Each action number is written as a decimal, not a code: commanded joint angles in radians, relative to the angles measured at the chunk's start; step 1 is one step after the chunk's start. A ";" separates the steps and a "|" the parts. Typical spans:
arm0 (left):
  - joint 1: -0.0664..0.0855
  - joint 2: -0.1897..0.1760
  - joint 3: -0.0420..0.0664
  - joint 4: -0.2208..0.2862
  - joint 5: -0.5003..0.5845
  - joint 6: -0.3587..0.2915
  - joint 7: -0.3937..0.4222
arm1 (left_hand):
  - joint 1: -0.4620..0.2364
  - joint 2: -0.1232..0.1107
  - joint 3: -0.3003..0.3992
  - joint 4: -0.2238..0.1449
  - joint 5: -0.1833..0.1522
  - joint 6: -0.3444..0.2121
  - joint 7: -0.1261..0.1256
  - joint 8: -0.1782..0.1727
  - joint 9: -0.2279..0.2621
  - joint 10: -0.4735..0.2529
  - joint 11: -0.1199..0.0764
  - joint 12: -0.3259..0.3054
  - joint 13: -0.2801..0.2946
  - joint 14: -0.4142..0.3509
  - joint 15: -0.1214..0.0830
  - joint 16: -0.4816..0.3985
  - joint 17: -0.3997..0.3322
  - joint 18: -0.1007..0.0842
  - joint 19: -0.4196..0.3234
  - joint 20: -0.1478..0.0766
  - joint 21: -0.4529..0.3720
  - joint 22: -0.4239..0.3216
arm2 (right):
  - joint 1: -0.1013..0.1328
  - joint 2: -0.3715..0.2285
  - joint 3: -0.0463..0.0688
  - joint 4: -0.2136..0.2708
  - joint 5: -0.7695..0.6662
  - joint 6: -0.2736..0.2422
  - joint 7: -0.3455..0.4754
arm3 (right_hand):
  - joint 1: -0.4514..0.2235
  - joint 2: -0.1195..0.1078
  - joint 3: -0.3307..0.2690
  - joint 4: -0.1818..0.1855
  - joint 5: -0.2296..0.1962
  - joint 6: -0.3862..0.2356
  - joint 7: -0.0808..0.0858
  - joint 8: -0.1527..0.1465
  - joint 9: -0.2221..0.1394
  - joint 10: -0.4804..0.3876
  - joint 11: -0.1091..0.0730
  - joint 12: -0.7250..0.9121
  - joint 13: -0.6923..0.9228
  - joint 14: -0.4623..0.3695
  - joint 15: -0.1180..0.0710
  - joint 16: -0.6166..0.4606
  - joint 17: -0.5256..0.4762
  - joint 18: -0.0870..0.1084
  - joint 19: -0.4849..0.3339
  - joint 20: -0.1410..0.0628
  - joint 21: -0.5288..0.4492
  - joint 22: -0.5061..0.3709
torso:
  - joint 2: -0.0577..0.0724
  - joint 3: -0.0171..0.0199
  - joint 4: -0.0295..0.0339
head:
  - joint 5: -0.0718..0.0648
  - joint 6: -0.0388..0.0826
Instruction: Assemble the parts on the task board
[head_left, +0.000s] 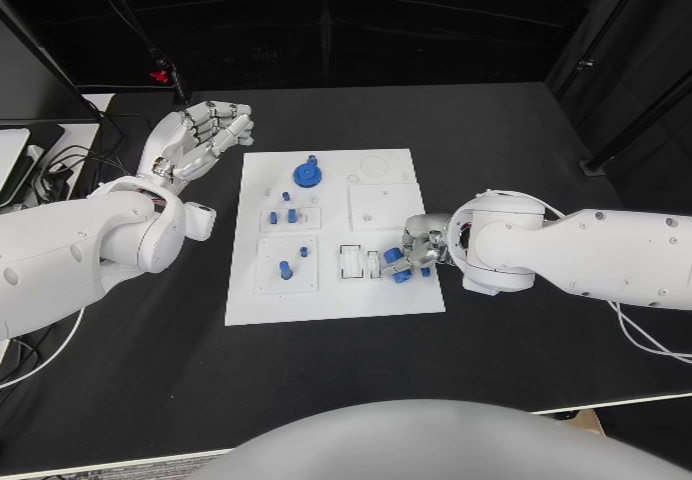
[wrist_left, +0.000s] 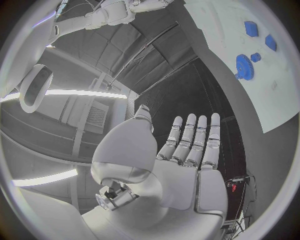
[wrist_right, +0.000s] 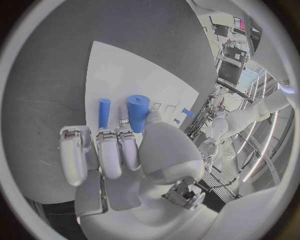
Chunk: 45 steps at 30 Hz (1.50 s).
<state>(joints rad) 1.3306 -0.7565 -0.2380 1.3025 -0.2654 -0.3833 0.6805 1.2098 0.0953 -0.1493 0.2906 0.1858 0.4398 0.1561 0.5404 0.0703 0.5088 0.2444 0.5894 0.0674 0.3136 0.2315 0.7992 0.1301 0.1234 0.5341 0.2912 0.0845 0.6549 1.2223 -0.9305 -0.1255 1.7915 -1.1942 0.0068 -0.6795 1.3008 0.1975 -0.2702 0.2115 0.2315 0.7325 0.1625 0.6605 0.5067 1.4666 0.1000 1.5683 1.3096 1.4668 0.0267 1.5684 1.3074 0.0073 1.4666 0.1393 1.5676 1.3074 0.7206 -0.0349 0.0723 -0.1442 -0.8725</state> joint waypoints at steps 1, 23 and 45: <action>0.001 0.000 0.001 0.001 0.003 0.009 0.011 | 0.005 0.003 -0.005 0.001 0.003 -0.008 0.129 0.006 -0.001 -0.004 -0.001 0.005 -0.002 -0.005 0.002 0.005 -0.001 -0.004 0.005 -0.002 0.005 -0.002 | -0.012 0.002 -0.012 -0.008 0.006 -0.013 -0.009 | 0.020 -0.003 0.041 -0.041 -0.010 -0.010 -0.004 -0.031 -0.346 0.104 -0.008 0.002 0.261 0.104 -0.003 0.002 0.263 -0.007 0.104 -0.006 0.003 0.263 | 0.000 0.0001 0.0003 | -0.001 0.000; 0.000 -0.002 0.001 -0.001 0.003 0.011 0.009 | 0.005 0.003 -0.005 0.001 0.003 -0.008 0.129 0.006 -0.001 -0.004 -0.001 0.005 -0.002 -0.005 0.002 0.005 -0.001 -0.004 0.005 -0.002 0.005 -0.002 | -0.013 -0.065 -0.013 0.043 0.156 -0.154 0.110 | 0.078 -0.027 0.210 -0.114 0.009 0.049 -0.041 -0.218 -0.423 0.104 -0.041 0.002 0.261 0.104 -0.030 0.002 0.263 -0.007 0.104 -0.032 0.003 0.263 | 0.000 0.0000 -0.0001 | 0.001 0.000; -0.003 0.002 0.001 -0.008 0.003 0.012 0.007 | 0.006 0.005 -0.008 0.001 0.004 -0.009 0.129 0.008 -0.001 -0.006 -0.001 0.006 -0.002 -0.006 0.002 0.006 -0.003 -0.005 0.004 -0.002 0.005 -0.002 | 0.001 -0.140 -0.011 0.084 0.318 -0.256 0.306 | 0.038 -0.076 0.303 -0.117 0.040 0.168 -0.038 -0.317 -0.435 0.104 -0.040 0.002 0.261 0.104 -0.031 0.002 0.263 -0.007 0.104 -0.035 0.003 0.263 | -0.001 -0.0006 0.0019 | -0.005 0.000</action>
<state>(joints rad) 1.3263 -0.7560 -0.2380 1.2944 -0.2654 -0.3792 0.6792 1.2098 0.0953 -0.1493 0.2906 0.1857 0.4398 0.1561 0.5444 0.0704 0.5089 0.2444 0.5894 0.0674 0.3136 0.2315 0.7992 0.1282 0.1234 0.5341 0.2912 0.0846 0.6536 1.2205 -1.0718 -0.1370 1.8758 -0.9358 -0.2109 -0.4423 1.3469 0.1212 -0.0015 0.1229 0.2689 0.8415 0.1767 0.3475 0.0620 1.4645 0.0552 1.5712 1.3080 1.4702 -0.0100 1.5683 1.3080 0.0073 1.4630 0.1072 1.5675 1.3074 0.7201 -0.0359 0.0726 -0.1485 -0.8725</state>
